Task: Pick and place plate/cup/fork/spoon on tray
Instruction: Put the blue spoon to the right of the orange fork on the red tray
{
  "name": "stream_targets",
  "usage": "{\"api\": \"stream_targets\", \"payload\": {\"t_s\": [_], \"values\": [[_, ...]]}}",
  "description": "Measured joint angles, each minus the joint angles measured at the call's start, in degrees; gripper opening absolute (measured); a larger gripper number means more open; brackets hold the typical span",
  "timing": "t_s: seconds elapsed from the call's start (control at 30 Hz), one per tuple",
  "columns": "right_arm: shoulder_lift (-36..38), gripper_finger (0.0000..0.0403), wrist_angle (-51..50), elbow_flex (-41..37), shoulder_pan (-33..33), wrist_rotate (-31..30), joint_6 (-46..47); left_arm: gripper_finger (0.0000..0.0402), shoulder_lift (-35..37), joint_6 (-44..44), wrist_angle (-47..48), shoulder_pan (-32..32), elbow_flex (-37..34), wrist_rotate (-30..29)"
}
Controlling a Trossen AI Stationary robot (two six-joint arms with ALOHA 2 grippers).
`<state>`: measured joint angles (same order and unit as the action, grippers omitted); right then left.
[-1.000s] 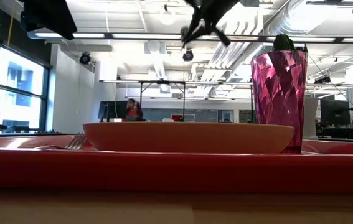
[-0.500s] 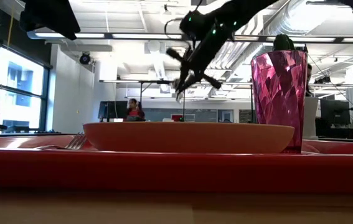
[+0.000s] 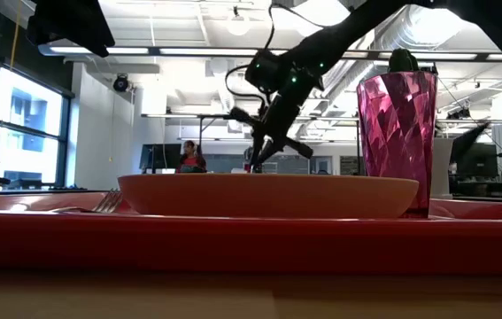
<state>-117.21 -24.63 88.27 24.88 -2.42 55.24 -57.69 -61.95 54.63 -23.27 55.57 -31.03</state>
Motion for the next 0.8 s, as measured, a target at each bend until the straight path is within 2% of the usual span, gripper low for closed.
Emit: {"api": "stream_targets", "payload": {"t_s": [0.47, 0.8], "values": [[-4.1, 0.0, 4.5, 0.0, 0.0, 3.1, 3.0, 0.0095, 0.0, 0.0, 0.0, 0.0, 0.0, -1.1], [-4.1, 0.0, 2.3, 0.0, 0.1, 3.9, 3.3, 0.0095, 0.0, -0.5, 0.0, 0.0, 0.0, -1.1]]}}
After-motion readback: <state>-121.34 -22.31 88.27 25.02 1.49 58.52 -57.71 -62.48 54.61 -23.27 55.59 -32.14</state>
